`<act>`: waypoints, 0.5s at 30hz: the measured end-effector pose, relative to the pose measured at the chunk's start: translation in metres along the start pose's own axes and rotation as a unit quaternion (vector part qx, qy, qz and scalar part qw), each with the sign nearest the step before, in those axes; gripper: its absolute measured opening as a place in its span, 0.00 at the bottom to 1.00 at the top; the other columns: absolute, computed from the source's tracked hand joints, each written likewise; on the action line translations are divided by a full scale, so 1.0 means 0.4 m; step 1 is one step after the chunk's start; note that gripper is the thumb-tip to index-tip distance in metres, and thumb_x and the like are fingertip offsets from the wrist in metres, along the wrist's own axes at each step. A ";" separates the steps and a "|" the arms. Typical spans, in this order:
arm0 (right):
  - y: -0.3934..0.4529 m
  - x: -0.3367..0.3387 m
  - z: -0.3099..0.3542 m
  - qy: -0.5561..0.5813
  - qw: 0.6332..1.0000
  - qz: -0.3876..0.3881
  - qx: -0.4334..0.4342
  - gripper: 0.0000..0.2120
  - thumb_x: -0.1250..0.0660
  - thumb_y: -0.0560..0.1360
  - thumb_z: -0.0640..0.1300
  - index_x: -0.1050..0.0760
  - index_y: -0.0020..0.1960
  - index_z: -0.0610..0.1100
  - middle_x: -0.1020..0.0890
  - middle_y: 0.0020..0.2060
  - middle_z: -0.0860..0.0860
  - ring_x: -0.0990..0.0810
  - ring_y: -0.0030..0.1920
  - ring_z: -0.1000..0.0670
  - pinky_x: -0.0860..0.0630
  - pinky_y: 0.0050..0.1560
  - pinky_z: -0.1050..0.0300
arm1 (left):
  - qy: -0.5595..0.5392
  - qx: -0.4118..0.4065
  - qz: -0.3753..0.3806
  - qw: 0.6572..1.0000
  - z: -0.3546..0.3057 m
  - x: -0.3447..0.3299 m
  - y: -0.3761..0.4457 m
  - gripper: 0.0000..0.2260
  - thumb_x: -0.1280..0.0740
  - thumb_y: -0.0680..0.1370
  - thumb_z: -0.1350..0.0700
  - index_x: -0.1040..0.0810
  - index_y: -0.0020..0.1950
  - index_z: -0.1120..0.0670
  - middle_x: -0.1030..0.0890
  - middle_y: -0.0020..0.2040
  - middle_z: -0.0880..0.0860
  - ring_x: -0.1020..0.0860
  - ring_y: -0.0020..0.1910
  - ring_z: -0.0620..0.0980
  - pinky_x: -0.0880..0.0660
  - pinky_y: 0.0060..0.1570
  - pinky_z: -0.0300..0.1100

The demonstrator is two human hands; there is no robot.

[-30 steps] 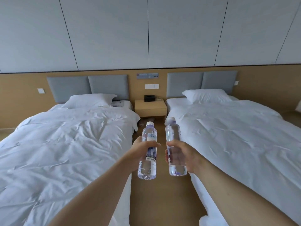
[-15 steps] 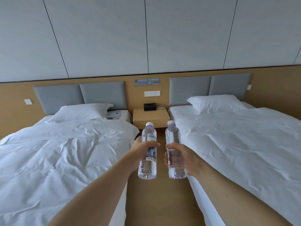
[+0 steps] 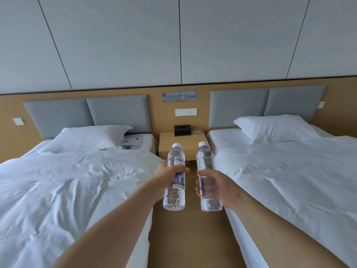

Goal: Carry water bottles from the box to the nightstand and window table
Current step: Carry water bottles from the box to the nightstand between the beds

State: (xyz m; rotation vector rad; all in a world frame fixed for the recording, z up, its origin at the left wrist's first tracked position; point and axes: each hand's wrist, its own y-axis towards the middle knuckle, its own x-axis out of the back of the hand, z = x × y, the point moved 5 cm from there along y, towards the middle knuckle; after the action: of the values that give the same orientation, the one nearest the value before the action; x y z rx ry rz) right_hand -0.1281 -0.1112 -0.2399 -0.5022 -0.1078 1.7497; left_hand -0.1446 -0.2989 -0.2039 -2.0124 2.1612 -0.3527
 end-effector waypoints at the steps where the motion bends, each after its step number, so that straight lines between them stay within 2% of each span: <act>1: 0.054 0.005 0.017 -0.005 1.000 -0.005 0.002 0.31 0.19 0.65 0.51 0.23 0.62 0.39 0.16 0.45 0.41 0.16 0.41 0.44 0.18 0.45 0.49 | 0.004 0.001 0.001 1.000 -0.011 0.013 0.055 0.23 0.21 0.72 0.57 0.28 0.62 0.54 0.16 0.49 0.61 0.15 0.39 0.55 0.15 0.41 0.51; 3: 0.161 0.014 0.057 -0.011 1.000 -0.016 0.005 0.32 0.18 0.63 0.51 0.23 0.62 0.38 0.16 0.45 0.40 0.16 0.41 0.43 0.18 0.45 0.49 | 0.010 0.000 0.012 1.000 -0.045 0.038 0.168 0.23 0.22 0.72 0.57 0.28 0.62 0.54 0.16 0.49 0.61 0.15 0.38 0.55 0.16 0.40 0.50; 7: 0.353 0.025 0.150 0.003 0.999 -0.046 0.011 0.38 0.17 0.60 0.51 0.24 0.65 0.38 0.15 0.45 0.40 0.15 0.42 0.43 0.18 0.48 0.48 | -0.006 0.003 0.030 1.000 -0.139 0.091 0.370 0.22 0.23 0.72 0.60 0.28 0.62 0.56 0.18 0.44 0.61 0.17 0.32 0.54 0.18 0.33 0.47; 15: 0.676 0.042 0.282 0.042 0.998 -0.054 0.016 0.37 0.19 0.64 0.48 0.30 0.68 0.40 0.16 0.45 0.40 0.16 0.43 0.41 0.18 0.50 0.45 | 0.021 0.004 0.022 1.000 -0.258 0.151 0.724 0.25 0.20 0.70 0.54 0.27 0.62 0.51 0.17 0.50 0.59 0.15 0.41 0.56 0.16 0.39 0.49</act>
State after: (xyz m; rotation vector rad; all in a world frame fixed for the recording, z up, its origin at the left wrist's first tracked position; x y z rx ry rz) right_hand -0.4203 -0.1398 -0.2340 -0.5362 -0.0458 1.6203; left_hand -0.4553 -0.3349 -0.1849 -1.9674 2.2209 -0.4001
